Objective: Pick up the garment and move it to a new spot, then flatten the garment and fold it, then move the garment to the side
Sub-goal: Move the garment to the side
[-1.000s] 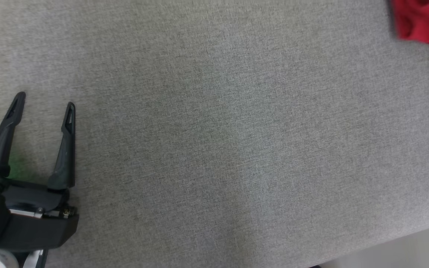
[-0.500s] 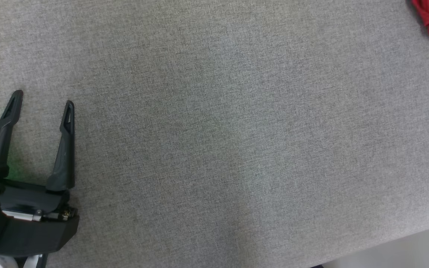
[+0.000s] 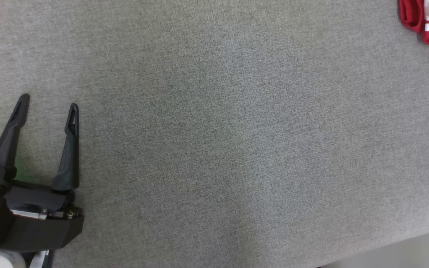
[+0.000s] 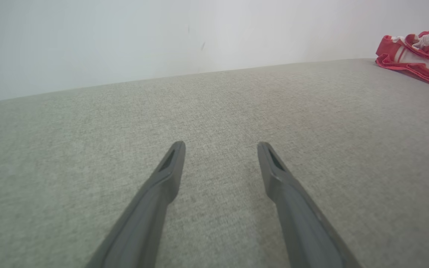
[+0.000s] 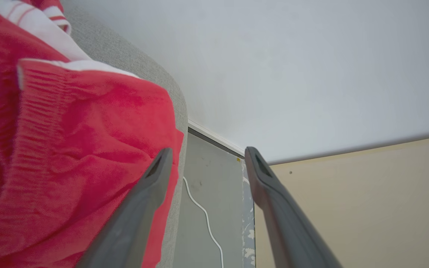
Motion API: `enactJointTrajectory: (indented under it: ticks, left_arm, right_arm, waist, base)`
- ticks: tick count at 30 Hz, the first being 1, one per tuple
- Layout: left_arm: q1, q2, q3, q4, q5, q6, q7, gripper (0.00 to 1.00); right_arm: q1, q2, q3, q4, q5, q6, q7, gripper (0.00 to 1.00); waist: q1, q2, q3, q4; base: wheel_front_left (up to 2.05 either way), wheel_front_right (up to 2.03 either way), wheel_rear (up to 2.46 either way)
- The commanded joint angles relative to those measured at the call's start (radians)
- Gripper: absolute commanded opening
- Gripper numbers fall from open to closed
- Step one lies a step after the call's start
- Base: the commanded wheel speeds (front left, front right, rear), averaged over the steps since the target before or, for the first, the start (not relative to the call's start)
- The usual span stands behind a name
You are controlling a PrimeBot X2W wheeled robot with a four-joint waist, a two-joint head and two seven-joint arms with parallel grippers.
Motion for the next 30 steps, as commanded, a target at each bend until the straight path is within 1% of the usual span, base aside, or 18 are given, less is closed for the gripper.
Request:
enactJointTrajectory:
  ticks: [1,6,10,11,15,20,25,30]
  left_arm:
    - [0.032,-0.005,-0.005,0.042,-0.013,0.003,-0.001,1.00]
    - [0.039,-0.018,-0.007,0.075,-0.019,0.014,-0.027,1.00]
    - [0.052,-0.036,0.000,0.119,-0.035,0.027,-0.061,1.00]
    - [0.052,-0.036,0.000,0.119,-0.035,0.027,-0.061,1.00]
    - [0.077,-0.055,0.021,0.166,-0.062,0.043,-0.093,1.00]
    - [0.126,-0.069,0.050,0.222,-0.085,0.059,-0.118,1.00]
    - [0.165,-0.080,0.077,0.257,-0.106,0.075,-0.133,1.00]
    - [0.195,-0.086,0.089,0.290,-0.117,0.080,-0.142,1.00]
  right_arm:
    - [-0.006,0.009,-0.009,0.007,-0.004,-0.004,-0.014,1.00]
    - [-0.001,0.034,-0.046,0.027,-0.005,-0.004,-0.066,1.00]
    - [0.042,0.082,-0.091,0.036,0.018,-0.004,-0.133,1.00]
    - [0.042,0.082,-0.091,0.036,0.018,-0.004,-0.133,1.00]
    - [0.104,0.138,-0.144,0.033,0.045,-0.004,-0.210,1.00]
    - [0.215,0.228,-0.184,0.002,0.065,-0.004,-0.281,1.00]
    - [0.349,0.319,-0.253,-0.067,0.066,-0.004,-0.321,1.00]
    - [0.523,0.415,-0.334,-0.176,0.036,-0.004,-0.334,1.00]
  waist:
    - [0.0000,-0.0001,-0.016,0.005]
    - [0.0000,-0.0001,-0.074,0.021]
    - [0.0000,-0.0001,-0.154,0.044]
    - [0.0000,-0.0001,-0.154,0.044]
    - [0.0000,-0.0001,-0.246,0.064]
    - [0.0000,-0.0001,-0.354,0.083]
    - [0.0000,-0.0001,-0.433,0.101]
    - [0.0000,-0.0001,-0.495,0.127]
  base:
    - [0.00,0.00,0.00]
    - [0.00,0.00,0.00]
    - [0.00,0.00,0.00]
    - [0.00,0.00,0.00]
    - [0.00,0.00,0.00]
    - [0.00,0.00,0.00]
    - [0.00,0.00,0.00]
    - [0.00,0.00,0.00]
